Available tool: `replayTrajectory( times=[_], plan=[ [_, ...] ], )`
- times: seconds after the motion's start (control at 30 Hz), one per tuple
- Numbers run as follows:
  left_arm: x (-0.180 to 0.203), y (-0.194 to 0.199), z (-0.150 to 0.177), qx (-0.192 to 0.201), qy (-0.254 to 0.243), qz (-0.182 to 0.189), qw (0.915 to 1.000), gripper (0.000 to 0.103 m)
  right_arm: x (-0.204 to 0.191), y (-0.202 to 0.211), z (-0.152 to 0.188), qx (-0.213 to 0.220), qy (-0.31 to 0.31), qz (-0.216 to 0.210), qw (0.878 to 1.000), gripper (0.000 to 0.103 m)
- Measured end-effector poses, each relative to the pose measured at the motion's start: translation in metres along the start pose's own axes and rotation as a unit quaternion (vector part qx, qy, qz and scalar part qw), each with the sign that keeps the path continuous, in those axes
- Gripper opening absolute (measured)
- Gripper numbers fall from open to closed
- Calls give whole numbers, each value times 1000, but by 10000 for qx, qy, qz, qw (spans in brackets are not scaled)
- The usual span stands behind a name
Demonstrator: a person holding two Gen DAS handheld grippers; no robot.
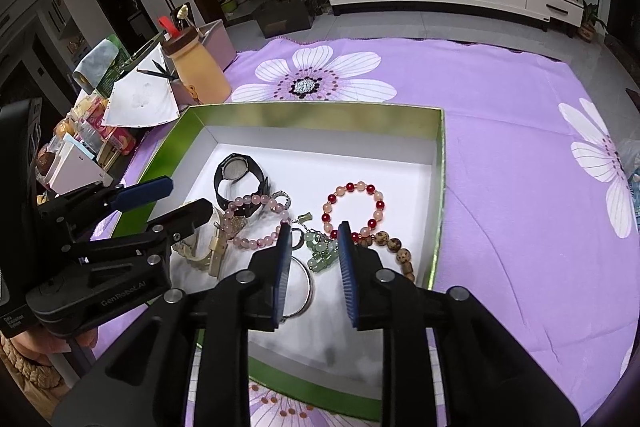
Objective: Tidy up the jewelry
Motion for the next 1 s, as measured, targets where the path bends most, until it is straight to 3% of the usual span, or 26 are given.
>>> replayTrajectory(
  times=[0.1, 0.17, 0.3, 0.37, 0.43, 0.53, 0.6, 0.67, 1.0],
  plan=[
    [-2, 5, 0, 28, 21, -20, 10000, 67, 0, 6, -1, 47, -18, 27, 10000, 26],
    [-3, 9, 0, 39, 38, -51, 10000, 73, 0, 10, -1, 91, -44, 61, 9999, 38],
    [-6, 16, 1, 61, 86, -114, 9999, 82, 1, 19, -2, 168, -81, 140, 9997, 45],
    [-7, 20, 1, 75, 116, -129, 9998, 83, 1, 22, -2, 198, -110, 204, 9995, 56],
    [-9, 23, 2, 80, 157, -176, 9997, 94, 2, 26, -2, 226, -127, 280, 9993, 64],
    [-11, 29, 1, 71, 200, -216, 9995, 100, 3, 31, -2, 214, -161, 394, 9989, 77],
    [-13, 35, 1, 87, 226, -269, 9993, 101, 3, 35, -2, 197, -149, 475, 9986, 84],
    [-14, 44, -1, 117, 243, -287, 9992, 101, 1, 39, -2, 155, -109, 552, 9983, 98],
    [-23, 95, -24, 297, 276, -558, 9976, 101, -20, 80, -18, 334, 256, 982, 9943, 102]
  ],
)
Point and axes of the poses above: each gripper's, at about its wrist camera, not at the fingertips, and y roughly against the way its jaws point, x to its right, z to its underside, the point moved 5 cm from there along -y, roughly the way its jaws point, and after that the axes turned 2 degrees about z, right-handed, at the moved point
